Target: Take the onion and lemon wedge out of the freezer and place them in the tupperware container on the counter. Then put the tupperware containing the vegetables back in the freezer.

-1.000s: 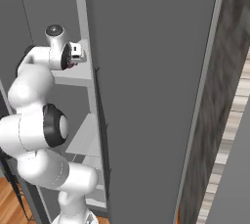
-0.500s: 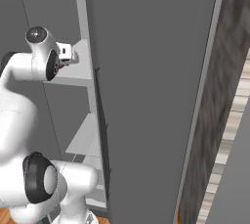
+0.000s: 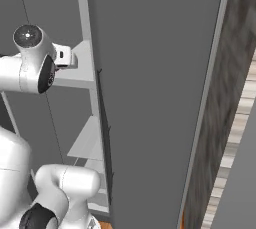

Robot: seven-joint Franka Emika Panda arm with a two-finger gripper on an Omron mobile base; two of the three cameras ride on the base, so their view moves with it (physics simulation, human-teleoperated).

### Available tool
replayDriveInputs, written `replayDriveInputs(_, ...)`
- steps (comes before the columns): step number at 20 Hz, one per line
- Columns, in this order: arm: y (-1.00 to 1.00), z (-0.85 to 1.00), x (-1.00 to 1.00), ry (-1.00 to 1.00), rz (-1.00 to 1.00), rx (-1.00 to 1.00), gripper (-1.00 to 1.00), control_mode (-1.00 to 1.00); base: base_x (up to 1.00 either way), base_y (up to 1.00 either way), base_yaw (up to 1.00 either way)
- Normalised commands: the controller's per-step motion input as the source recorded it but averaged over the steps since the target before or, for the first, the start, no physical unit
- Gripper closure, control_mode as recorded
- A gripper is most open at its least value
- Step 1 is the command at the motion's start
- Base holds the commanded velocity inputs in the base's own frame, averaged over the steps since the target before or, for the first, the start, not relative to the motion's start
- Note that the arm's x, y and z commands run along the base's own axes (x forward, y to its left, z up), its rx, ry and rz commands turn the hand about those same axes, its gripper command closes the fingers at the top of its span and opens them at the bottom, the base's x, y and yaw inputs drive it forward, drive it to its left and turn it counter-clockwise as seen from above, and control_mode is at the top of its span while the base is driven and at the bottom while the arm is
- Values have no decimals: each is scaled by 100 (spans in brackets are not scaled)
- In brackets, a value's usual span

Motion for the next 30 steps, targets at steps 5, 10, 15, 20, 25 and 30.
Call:
replayDriveInputs(5,-23,17,-100,0,0,0,100,-100,0,0,0)
replayDriveInputs(10,-34,3,-99,0,-11,0,100,-100,0,0,0)
replayDriveInputs(15,-64,0,-78,3,-27,0,100,-100,0,0,0)
replayDriveInputs(20,-43,0,-12,7,-19,0,100,-100,0,0,0)
replayDriveInputs(25,-1,0,0,3,-4,0,100,-100,0,0,0)
replayDriveInputs(30,0,0,0,0,0,0,100,-100,0,0,0)
